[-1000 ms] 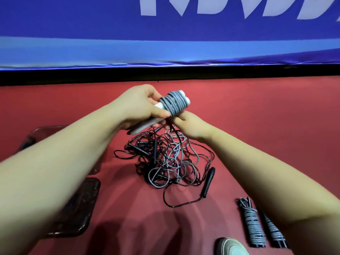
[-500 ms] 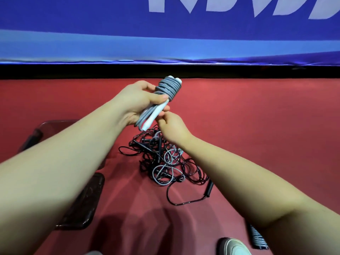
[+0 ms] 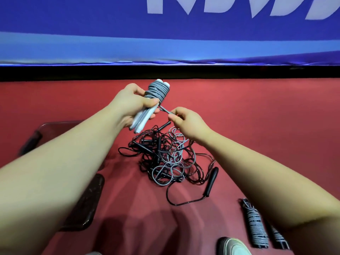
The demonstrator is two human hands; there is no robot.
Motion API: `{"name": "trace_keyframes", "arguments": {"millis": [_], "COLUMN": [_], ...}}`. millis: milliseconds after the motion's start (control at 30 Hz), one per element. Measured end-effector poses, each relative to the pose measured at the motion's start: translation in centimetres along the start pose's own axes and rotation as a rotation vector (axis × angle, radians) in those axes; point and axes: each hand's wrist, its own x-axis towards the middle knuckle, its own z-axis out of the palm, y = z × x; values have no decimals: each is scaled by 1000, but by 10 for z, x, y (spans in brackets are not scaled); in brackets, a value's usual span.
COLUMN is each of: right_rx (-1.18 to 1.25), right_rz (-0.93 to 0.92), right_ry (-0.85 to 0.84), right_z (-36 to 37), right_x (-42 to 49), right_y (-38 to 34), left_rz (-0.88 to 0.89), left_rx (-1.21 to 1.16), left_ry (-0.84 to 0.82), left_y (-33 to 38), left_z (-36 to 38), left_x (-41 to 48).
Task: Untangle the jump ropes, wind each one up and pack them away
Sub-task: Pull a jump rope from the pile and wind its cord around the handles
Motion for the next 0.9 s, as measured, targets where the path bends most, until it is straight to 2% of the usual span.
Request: {"name": "trace_keyframes", "arguments": {"millis": [133,267,367,533,700,800,900], "right_rx": [-73,-48,-37,-108,-323,-505,-752], "right_rz": [-35,-3,37,1,22,-32,-184], "right_ry": [19,-6,-42,-22,-37,-82,-39], "right_z": [-3,0,2,5,10,7,-10], "right_x": [-9,-11,-13,-12,-8,-8,-8], "right_y": [3,4,6,1,1,-11,-29], "left_rz": [25,89,76,40,19,36,79], "left_rx": [21,81,101,45,-24,143,331], "left_ry": [1,-10,1,38,40,47,-26], "left_y": [-4,-6,-9,-10,-8,-14,-18], "left_z": [-2,-2,-2,-6,-7,-9,-7], "left_x": [-2,-3,-4,-2,2,5,6]}}
